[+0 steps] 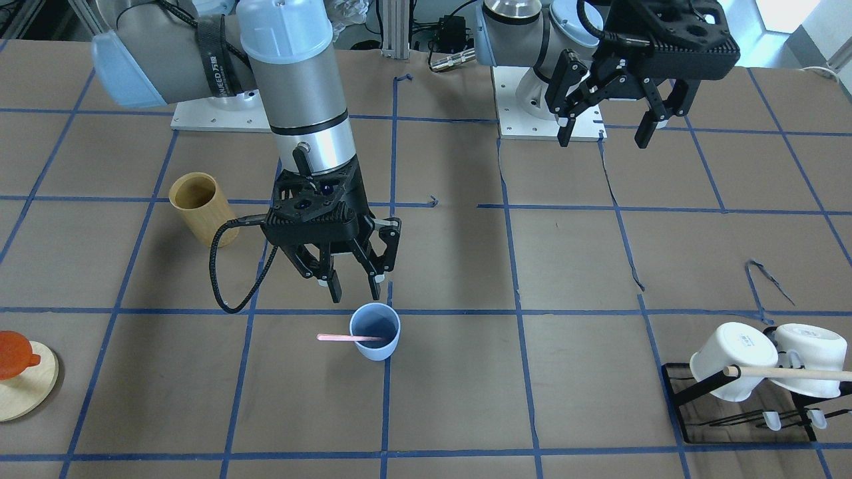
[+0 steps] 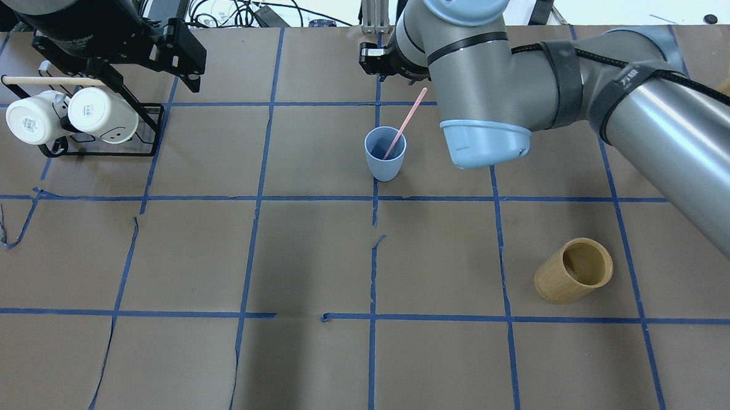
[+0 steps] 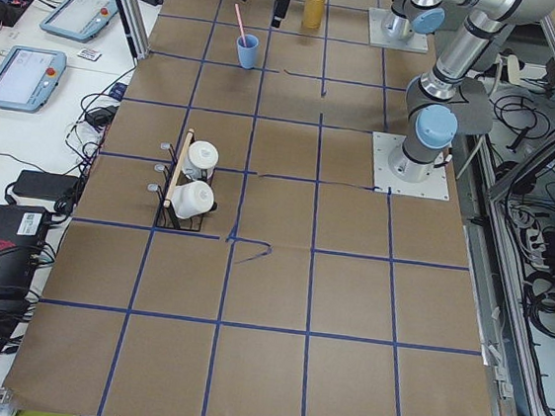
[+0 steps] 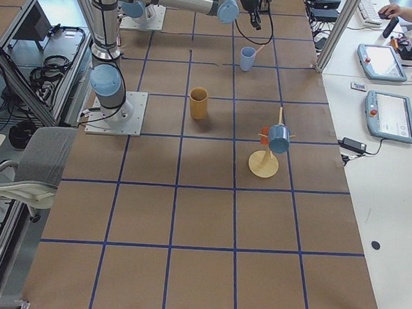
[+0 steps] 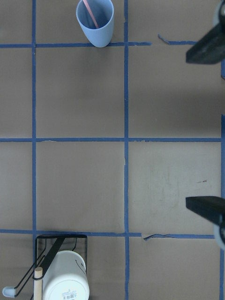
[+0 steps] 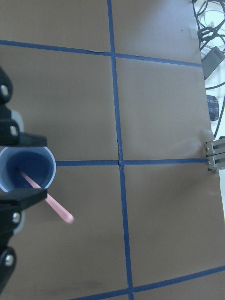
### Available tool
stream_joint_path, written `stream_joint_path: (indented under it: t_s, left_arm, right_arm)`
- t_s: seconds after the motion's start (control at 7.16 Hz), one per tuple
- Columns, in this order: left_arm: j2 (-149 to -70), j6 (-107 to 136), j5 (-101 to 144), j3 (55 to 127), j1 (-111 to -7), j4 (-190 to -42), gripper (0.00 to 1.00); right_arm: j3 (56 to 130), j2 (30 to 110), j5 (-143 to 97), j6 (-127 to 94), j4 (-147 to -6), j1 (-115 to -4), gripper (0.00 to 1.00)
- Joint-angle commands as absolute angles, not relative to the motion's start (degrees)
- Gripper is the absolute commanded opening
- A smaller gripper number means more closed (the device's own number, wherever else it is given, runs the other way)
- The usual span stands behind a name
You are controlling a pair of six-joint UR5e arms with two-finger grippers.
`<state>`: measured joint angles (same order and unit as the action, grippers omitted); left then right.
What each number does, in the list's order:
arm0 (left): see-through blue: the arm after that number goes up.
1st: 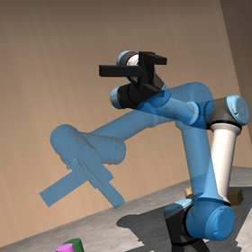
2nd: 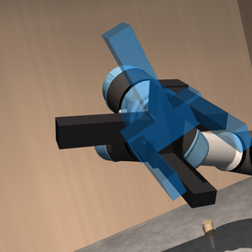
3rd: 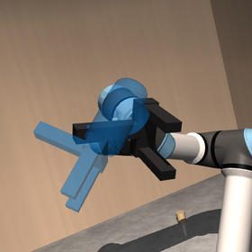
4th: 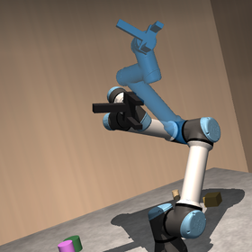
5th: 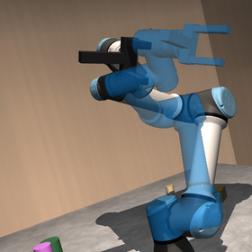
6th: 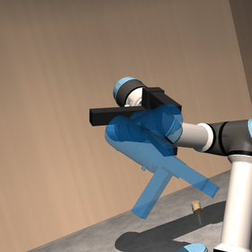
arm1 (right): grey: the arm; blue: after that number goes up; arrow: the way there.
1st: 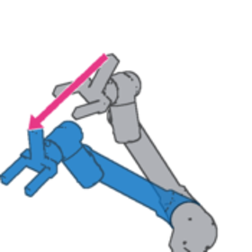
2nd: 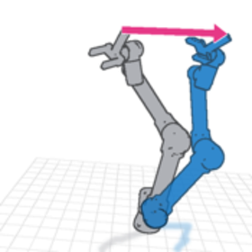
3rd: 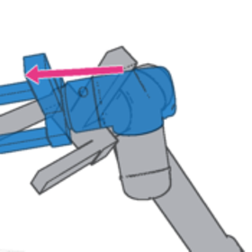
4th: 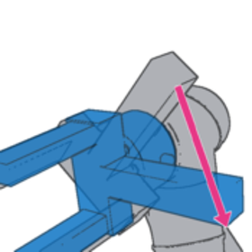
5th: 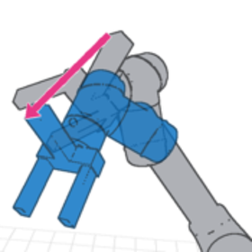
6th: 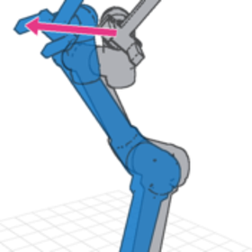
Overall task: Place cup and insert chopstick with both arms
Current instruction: 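Open the right gripper to release the chopstick in the blue cup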
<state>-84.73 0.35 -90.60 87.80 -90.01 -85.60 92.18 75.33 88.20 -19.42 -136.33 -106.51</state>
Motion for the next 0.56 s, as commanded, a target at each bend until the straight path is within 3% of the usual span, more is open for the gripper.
stream_joint_path:
  t_s: [0.0,0.42]
  left_arm:
    - [-84.73,0.35,-90.62,87.8,-90.0,-85.61,1.0]
    - [-84.81,0.18,-90.44,87.8,-90.0,-85.52,1.0]
  right_arm:
    - [88.62,75.85,88.85,-19.6,-133.8,-105.74,1.0]
    - [78.69,77.95,89.03,-14.63,-107.15,-100.49,1.0]
